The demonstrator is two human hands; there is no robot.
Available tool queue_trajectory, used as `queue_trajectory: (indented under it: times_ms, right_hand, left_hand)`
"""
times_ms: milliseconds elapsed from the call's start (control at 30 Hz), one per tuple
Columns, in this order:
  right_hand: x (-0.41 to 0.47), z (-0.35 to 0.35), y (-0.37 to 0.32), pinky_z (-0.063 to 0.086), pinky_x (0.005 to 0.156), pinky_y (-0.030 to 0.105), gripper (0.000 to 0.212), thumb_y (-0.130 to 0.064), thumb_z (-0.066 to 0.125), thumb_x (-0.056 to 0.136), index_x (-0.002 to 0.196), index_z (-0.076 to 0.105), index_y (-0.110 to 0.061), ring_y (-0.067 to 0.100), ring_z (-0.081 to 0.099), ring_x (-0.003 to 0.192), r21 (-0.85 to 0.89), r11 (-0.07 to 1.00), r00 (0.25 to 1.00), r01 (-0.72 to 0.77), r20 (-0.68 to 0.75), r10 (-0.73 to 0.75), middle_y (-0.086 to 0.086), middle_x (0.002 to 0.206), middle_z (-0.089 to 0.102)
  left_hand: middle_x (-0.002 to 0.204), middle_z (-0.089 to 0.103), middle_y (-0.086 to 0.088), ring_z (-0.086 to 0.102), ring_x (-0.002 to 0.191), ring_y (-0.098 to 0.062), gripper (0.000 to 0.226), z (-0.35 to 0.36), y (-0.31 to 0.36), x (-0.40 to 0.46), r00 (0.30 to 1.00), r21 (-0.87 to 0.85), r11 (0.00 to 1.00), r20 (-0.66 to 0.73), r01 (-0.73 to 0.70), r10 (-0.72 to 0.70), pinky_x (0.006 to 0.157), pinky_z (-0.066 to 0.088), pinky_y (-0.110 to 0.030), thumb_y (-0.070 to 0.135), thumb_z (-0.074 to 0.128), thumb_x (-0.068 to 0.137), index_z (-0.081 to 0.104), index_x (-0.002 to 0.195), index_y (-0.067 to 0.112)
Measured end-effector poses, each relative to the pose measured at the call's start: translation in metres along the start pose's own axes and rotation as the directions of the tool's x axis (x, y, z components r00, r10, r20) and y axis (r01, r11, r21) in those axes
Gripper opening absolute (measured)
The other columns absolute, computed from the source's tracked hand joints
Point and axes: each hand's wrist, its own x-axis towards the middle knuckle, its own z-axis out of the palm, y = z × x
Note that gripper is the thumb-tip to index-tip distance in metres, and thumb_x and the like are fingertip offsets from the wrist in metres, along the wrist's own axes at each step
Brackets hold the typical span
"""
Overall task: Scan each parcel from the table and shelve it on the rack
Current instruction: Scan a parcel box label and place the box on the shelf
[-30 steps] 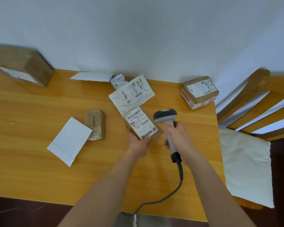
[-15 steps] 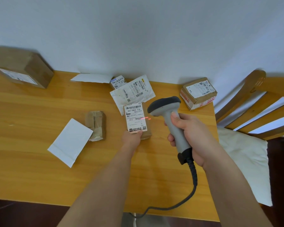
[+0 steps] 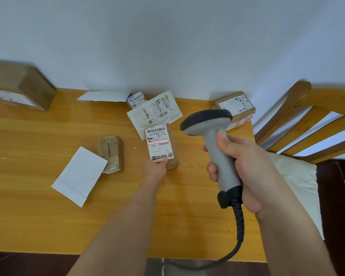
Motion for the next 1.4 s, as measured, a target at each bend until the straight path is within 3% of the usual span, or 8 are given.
queue_trajectory:
  times_ms: [267,400,567,700,933,1100,1267,1400]
  right_hand:
    - [-0.007,0.005,-0.002,0.044,0.046,0.025,0.031,-0.031,0.054,0.098,0.107,0.063,-0.003,0.013,0.051,0.048,-0.004,0.999,0.999,-0.040,0.025,0.040,0.010,0.083,0.055]
    - [-0.007,0.006,-0.003,0.043,0.047,0.026,0.031,-0.031,0.054,0.098,0.107,0.063,-0.003,0.014,0.051,0.049,-0.004,0.999,0.999,-0.037,0.017,0.037,0.010,0.082,0.055]
    - [-0.007,0.010,-0.004,0.043,0.047,0.026,0.033,-0.032,0.054,0.097,0.102,0.062,-0.001,0.014,0.051,0.048,-0.010,1.000,1.000,-0.007,0.013,0.007,0.009,0.078,0.054]
    - [-0.008,0.014,-0.007,0.043,0.047,0.026,0.032,-0.033,0.053,0.095,0.098,0.062,-0.002,0.014,0.050,0.048,0.000,0.999,0.999,0.047,0.025,-0.047,0.011,0.082,0.054]
    - [-0.010,0.017,-0.010,0.044,0.048,0.025,0.034,-0.034,0.052,0.094,0.098,0.063,-0.003,0.014,0.050,0.048,-0.017,0.997,0.996,0.074,0.051,-0.073,0.009,0.071,0.054]
    - [-0.009,0.019,-0.011,0.043,0.048,0.025,0.033,-0.034,0.052,0.094,0.099,0.064,-0.004,0.013,0.050,0.048,-0.017,0.996,0.995,0.087,0.056,-0.085,0.009,0.078,0.055]
    - [-0.009,0.017,-0.010,0.043,0.047,0.024,0.035,-0.035,0.052,0.093,0.098,0.063,-0.002,0.014,0.050,0.048,-0.041,0.996,0.994,0.085,0.077,-0.082,0.008,0.064,0.055]
    - [0.002,0.017,-0.002,0.042,0.048,0.026,0.024,-0.027,0.058,0.094,0.100,0.065,-0.004,0.015,0.049,0.047,-0.021,0.996,0.995,0.083,0.049,-0.082,0.008,0.076,0.061]
  left_hand:
    - [0.124,0.065,-0.010,0.060,0.110,-0.029,0.037,-0.001,-0.001,0.002,1.000,-0.018,1.000,0.015,0.002,-0.002,0.085,0.045,-0.031,0.024,0.066,0.092,0.061,0.124,0.005]
    - [0.121,0.065,-0.009,0.057,0.095,-0.023,0.036,-0.001,-0.002,0.003,1.000,-0.011,1.000,0.019,0.011,-0.011,0.081,0.045,-0.030,0.025,0.066,0.092,0.062,0.122,0.006]
    - [0.122,0.066,-0.010,0.061,0.106,-0.028,0.038,-0.001,-0.003,0.005,1.000,0.006,1.000,0.014,-0.002,0.002,0.087,0.049,-0.034,0.027,0.067,0.091,0.062,0.122,0.006]
    - [0.123,0.065,-0.008,0.057,0.098,-0.023,0.038,-0.002,-0.003,0.003,0.999,0.003,1.000,0.032,-0.006,0.006,0.079,0.042,-0.029,0.026,0.066,0.092,0.060,0.125,0.007]
    - [0.122,0.065,-0.009,0.059,0.102,-0.025,0.038,-0.002,-0.002,0.003,1.000,0.010,1.000,0.021,-0.002,0.002,0.079,0.043,-0.029,0.027,0.067,0.092,0.061,0.123,0.007]
    - [0.121,0.066,-0.009,0.060,0.103,-0.026,0.039,-0.003,-0.003,0.004,1.000,0.002,1.000,0.018,0.003,-0.004,0.080,0.045,-0.031,0.027,0.068,0.090,0.060,0.122,0.005]
    - [0.122,0.064,-0.009,0.058,0.102,-0.025,0.039,-0.001,-0.003,0.003,1.000,-0.001,1.000,0.013,0.006,-0.006,0.080,0.044,-0.031,0.026,0.068,0.091,0.058,0.122,0.004]
    - [0.121,0.064,-0.007,0.057,0.099,-0.024,0.039,-0.003,-0.005,0.002,0.999,-0.012,1.000,0.028,0.020,-0.019,0.080,0.044,-0.031,0.025,0.068,0.091,0.058,0.123,0.005]
